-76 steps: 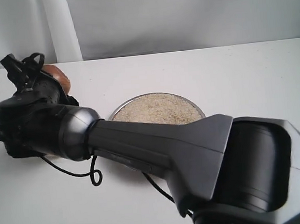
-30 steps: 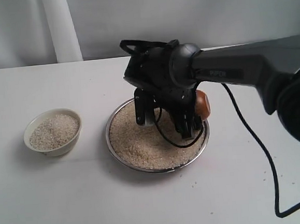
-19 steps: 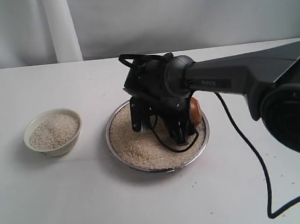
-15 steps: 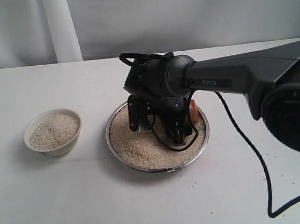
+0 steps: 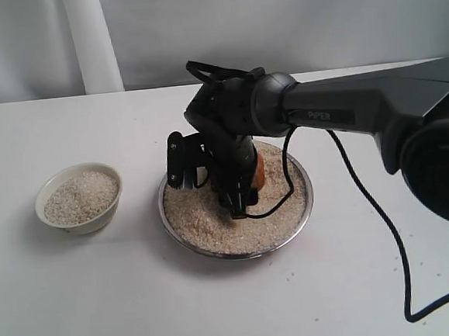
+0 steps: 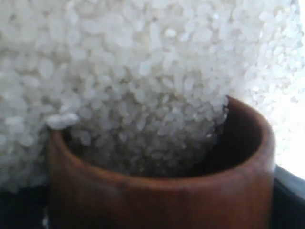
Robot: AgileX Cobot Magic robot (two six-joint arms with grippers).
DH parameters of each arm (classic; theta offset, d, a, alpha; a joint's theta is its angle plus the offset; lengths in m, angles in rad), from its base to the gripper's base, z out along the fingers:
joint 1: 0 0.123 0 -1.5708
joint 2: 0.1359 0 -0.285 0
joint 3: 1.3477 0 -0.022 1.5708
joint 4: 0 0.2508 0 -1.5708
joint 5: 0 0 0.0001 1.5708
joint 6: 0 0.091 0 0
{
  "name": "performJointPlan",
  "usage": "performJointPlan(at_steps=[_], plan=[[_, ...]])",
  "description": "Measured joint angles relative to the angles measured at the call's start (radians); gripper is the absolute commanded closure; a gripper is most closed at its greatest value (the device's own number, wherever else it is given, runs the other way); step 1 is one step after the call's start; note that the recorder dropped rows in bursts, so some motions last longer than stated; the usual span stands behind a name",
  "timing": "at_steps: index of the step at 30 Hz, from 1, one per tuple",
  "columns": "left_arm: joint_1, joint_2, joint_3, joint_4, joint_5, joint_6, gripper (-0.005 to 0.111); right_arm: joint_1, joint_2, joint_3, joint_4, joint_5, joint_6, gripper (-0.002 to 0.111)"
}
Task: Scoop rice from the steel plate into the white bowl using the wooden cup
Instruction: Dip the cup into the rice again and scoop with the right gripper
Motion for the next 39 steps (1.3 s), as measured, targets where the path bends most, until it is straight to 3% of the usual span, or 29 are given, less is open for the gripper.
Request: performJointPlan(at_steps=[26, 31, 39], plan=[[0.0, 0.0, 0.0, 0.0, 0.0, 0.0, 0.107, -0.04, -0.033, 0.094, 0.186, -0.168, -0.006, 0.108], [0.0, 0.0, 0.0, 0.0, 0.0, 0.0, 0.107, -0.052, -0.07, 0.171, 0.228, -0.269, -0.001, 0.108], [0.0, 0.0, 0.0, 0.0, 0.0, 0.0, 0.107, -0.094, -0.17, 0.402, 0.327, -0.583, 0.003, 0.108]])
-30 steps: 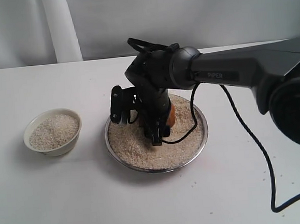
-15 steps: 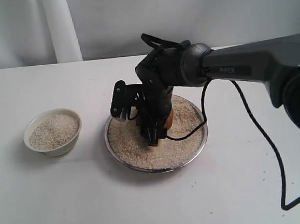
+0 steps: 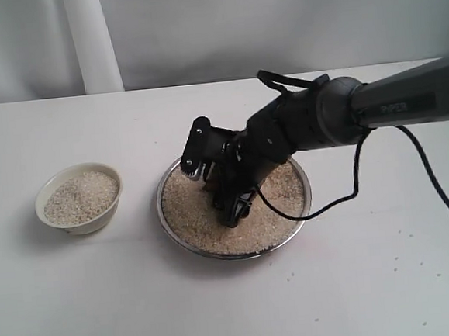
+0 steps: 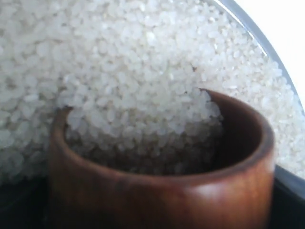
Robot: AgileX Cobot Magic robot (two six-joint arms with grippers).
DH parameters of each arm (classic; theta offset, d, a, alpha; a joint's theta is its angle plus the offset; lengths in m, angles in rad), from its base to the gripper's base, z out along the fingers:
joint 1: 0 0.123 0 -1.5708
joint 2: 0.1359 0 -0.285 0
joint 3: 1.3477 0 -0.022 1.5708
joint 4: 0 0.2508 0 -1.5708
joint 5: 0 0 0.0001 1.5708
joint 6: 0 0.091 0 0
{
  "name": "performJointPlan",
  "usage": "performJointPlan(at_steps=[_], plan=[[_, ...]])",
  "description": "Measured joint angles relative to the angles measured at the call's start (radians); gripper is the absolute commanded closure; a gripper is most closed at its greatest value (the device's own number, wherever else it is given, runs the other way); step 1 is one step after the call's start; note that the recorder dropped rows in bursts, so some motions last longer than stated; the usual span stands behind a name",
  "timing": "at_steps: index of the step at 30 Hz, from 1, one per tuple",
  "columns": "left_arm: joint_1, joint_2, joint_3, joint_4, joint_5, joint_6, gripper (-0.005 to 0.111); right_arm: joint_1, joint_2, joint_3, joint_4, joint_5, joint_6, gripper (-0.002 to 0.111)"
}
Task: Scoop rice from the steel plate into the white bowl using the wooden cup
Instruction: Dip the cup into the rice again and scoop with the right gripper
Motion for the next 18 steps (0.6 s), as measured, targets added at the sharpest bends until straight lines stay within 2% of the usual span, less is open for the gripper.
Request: performJointPlan(at_steps=[18], plan=[[0.0, 0.0, 0.0, 0.0, 0.0, 0.0, 0.107, -0.023, -0.126, 0.293, 0.166, -0.49, 0.013, 0.108]])
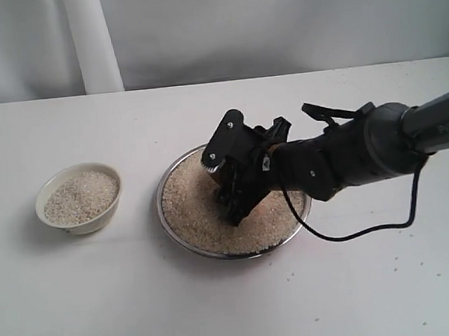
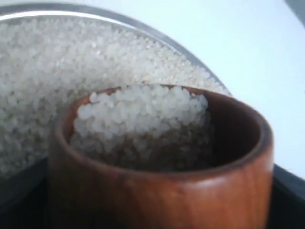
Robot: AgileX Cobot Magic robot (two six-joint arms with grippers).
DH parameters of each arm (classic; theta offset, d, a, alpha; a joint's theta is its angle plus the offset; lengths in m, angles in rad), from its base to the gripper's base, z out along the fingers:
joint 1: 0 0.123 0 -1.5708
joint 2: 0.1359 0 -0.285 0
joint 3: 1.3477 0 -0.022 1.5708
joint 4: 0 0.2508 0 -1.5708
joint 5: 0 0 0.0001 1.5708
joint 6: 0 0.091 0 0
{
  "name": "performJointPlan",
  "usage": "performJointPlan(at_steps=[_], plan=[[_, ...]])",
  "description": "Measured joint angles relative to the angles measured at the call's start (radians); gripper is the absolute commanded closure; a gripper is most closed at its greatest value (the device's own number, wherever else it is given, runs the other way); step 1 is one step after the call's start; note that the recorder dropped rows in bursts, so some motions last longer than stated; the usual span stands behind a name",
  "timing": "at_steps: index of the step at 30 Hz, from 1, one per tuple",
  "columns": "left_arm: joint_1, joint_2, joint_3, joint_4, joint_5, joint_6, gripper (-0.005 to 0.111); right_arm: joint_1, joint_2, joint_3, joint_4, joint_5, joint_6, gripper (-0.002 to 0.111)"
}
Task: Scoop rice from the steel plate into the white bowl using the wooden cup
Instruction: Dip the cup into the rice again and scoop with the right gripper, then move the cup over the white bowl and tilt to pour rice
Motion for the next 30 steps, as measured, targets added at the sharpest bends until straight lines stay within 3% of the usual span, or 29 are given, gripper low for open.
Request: performJointPlan(at_steps=[6, 16, 21, 30], plan=[[0.0, 0.0, 0.0, 0.0, 0.0, 0.0, 0.107, 0.0, -0.058, 0.088, 0.006, -0.178, 0.095, 0.108], [0.0, 0.0, 0.0, 0.0, 0.0, 0.0, 0.107, 0.041, -0.156, 0.088, -0.082, -0.209, 0.213, 0.108], [0.0, 0.0, 0.0, 0.0, 0.0, 0.0, 0.107, 0.082, -0.158, -0.041, -0.094, -0.026, 0.216, 0.108], [0.0, 0.0, 0.0, 0.0, 0.0, 0.0, 0.107, 0.163, -0.012, -0.473, -0.132, 0.296, 0.175, 0.108]])
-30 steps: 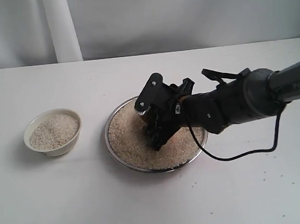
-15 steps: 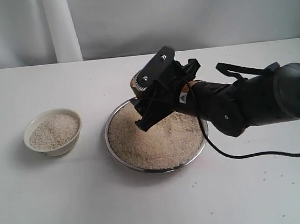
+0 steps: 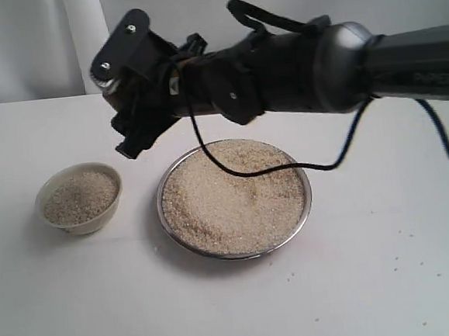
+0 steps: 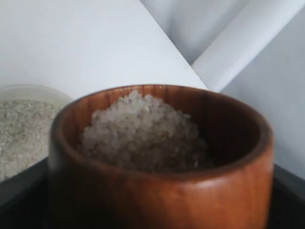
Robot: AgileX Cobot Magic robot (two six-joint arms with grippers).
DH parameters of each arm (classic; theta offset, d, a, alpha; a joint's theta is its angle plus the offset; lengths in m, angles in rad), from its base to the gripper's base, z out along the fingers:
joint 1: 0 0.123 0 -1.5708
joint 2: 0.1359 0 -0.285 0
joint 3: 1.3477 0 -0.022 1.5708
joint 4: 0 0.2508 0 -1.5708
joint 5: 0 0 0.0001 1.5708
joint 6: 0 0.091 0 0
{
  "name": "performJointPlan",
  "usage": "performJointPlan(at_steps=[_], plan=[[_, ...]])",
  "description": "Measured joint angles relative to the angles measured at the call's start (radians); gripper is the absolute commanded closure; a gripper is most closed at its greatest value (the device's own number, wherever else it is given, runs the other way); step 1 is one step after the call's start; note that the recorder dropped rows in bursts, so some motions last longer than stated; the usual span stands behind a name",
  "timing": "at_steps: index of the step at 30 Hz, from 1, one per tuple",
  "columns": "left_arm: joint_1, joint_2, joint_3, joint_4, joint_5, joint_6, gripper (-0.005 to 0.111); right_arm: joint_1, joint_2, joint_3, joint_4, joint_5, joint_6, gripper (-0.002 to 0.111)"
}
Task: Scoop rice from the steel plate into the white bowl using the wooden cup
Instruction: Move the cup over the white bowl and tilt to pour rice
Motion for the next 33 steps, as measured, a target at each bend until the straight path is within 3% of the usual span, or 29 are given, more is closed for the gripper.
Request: performJointPlan(at_steps=[9, 15, 33], plan=[[0.0, 0.0, 0.0, 0.0, 0.0, 0.0, 0.107, 0.08, 0.272, -0.499, -0.199, 0.366, 0.016, 0.108], [0.0, 0.0, 0.0, 0.0, 0.0, 0.0, 0.107, 0.137, 0.426, -0.707, -0.413, 0.545, 0.075, 0.108], [0.0, 0.0, 0.0, 0.0, 0.0, 0.0, 0.107, 0.252, 0.576, -0.77, -0.888, 0.717, -0.02, 0.108]])
